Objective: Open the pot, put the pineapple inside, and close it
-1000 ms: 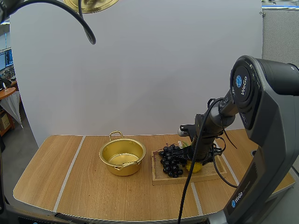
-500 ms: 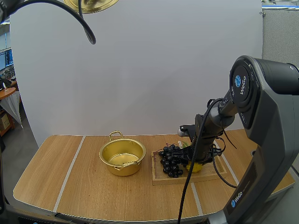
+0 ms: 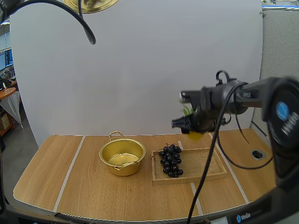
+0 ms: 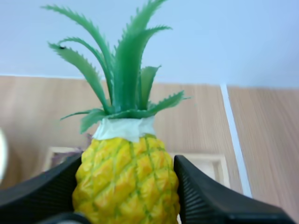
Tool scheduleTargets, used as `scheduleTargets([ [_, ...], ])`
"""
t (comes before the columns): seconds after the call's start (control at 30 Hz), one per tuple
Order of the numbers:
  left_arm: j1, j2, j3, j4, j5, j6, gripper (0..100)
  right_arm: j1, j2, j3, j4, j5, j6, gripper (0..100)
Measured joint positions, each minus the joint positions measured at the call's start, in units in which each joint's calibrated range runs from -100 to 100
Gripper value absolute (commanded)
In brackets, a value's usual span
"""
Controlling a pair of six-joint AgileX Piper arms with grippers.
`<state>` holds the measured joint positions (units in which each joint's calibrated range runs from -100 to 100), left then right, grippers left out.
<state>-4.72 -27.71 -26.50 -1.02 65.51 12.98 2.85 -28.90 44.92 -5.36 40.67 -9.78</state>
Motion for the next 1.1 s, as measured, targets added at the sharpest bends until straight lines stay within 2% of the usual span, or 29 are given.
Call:
scheduleTargets([
  [0.33, 0.00, 0.00, 0.00, 0.00, 0.00, 0.00, 0, 10.09, -1.97, -2.05, 0.14, 0.59, -2.44, 0],
  [0.43, 0.00, 0.00, 0.00, 0.00, 0.00, 0.00, 0, 13.98, -0.81, -2.05, 0.14, -1.58, -2.53, 0],
  [0.53, 0.00, 0.00, 0.00, 0.00, 0.00, 0.00, 0, 15.95, 1.01, -2.05, 0.14, -4.58, -2.53, 0],
  [1.1, 0.00, 0.00, 0.00, 0.00, 0.00, 0.00, 0, 17.37, 17.24, -2.52, 0.50, -15.25, -2.53, 0],
])
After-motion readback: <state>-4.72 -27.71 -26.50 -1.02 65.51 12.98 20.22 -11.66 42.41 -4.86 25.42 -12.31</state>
